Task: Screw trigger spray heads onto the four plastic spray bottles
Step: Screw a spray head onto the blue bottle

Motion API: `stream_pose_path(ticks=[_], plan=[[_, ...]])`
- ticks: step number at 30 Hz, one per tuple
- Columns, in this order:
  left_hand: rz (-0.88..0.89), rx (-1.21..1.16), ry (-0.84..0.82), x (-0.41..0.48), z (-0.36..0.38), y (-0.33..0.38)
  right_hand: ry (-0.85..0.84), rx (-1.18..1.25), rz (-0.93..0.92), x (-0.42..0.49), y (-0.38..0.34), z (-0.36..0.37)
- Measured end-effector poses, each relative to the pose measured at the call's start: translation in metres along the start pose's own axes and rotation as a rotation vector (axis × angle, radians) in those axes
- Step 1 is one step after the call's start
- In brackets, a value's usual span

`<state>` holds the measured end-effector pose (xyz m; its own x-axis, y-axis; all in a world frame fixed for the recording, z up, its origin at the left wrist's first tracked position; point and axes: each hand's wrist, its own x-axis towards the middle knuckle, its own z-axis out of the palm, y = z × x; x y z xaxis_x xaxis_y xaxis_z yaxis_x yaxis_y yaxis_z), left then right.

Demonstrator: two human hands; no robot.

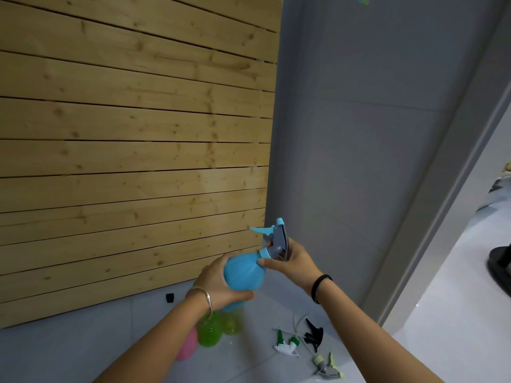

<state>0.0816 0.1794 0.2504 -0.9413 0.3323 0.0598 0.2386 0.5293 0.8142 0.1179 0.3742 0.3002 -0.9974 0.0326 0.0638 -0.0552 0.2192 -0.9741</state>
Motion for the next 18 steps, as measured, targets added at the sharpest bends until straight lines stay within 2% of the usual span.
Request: stream_pose_path(ticks=[4,8,11,15,18], plan=[[-0.008,-0.072,0.033,0.004,-0.003,-0.001,-0.019,0.015,0.022,0.001,0.004,-0.005],[-0.155,-0.366,0.225,0.014,-0.002,0.004,0.098,0.194,0.014,0.004,0.007,-0.006],[-0.324,-0.667,0.247,0.024,-0.006,0.005,0.103,0.241,0.011,0.009,0.008,-0.007],[-0.294,-0.848,0.206,0.023,-0.001,0.014,0.138,0.299,0.024,0.013,0.011,-0.003],[-0.312,-0.98,0.255,0.024,0.002,0.019,0.155,0.332,0.021,0.016,0.009,-0.005]])
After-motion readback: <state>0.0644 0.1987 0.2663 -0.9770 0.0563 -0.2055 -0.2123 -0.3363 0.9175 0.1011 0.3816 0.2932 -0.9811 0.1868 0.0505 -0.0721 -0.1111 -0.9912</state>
